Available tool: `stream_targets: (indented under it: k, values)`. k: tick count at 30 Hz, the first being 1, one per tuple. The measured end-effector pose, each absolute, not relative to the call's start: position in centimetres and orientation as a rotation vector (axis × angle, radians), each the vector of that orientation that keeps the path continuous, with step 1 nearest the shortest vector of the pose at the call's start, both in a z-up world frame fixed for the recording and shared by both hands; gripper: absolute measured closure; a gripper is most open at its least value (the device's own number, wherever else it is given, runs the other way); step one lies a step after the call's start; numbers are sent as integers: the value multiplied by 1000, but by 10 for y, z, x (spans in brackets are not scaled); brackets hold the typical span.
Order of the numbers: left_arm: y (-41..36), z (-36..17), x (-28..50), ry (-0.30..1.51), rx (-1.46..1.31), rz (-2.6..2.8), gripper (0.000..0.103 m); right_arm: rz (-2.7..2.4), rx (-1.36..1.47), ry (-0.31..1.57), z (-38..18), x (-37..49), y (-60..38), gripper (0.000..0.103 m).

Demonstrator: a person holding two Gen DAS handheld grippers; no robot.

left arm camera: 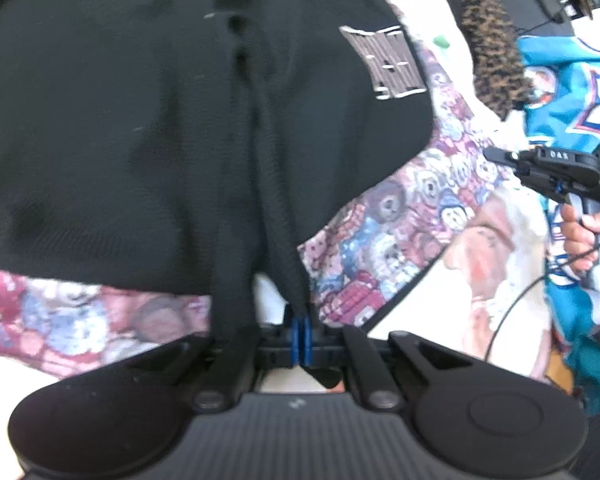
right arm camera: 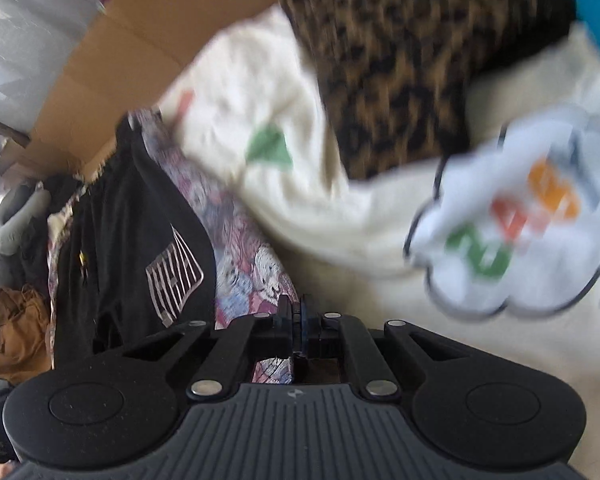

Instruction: Fold clothes

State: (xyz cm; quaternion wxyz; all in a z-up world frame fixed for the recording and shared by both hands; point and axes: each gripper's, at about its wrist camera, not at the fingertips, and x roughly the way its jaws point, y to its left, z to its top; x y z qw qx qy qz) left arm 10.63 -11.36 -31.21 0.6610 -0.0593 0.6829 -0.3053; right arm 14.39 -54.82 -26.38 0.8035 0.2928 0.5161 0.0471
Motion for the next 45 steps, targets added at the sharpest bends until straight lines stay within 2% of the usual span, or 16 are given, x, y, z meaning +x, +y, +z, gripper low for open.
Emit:
stream_targets:
  k: [6, 9, 12, 17, 21, 23, 30, 31, 33, 37, 39, 45]
  values:
    - [-136, -291, 110, 1479, -173, -808, 100, 81, 569, 1004, -212, 154, -562, 102]
    - [-141, -284, 114, 1453, -214, -839, 100, 57, 542, 985, -205, 154, -569, 102]
    - [-143, -285, 115, 1445, -219, -849, 100, 32, 519, 1027, -223, 155, -571, 101]
    - [-149, -317, 110, 1568, -156, -783, 99, -15, 548, 1154, -274, 151, -572, 97]
    - [-138, -310, 106, 1563, -159, -774, 89, -16, 576, 1140, -274, 144, -577, 95]
    - [-131, -305, 107, 1556, -162, -754, 89, -22, 572, 1129, -271, 143, -580, 91]
    - [-148, -298, 119, 1537, -228, -736, 87, -40, 594, 1125, -272, 140, -583, 90]
    - [-151, -298, 120, 1539, -236, -737, 85, -39, 593, 1129, -273, 140, -582, 87]
    - [-150, -302, 122, 1557, -232, -721, 74, -41, 590, 1137, -276, 142, -581, 79]
    - [-153, -317, 121, 1621, -257, -698, 78, -44, 616, 1156, -288, 145, -581, 78]
    - [-154, -325, 117, 1666, -266, -697, 96, -57, 642, 1171, -296, 146, -584, 78]
    - [-148, -326, 109, 1683, -253, -715, 101, -67, 692, 1188, -303, 144, -588, 78]
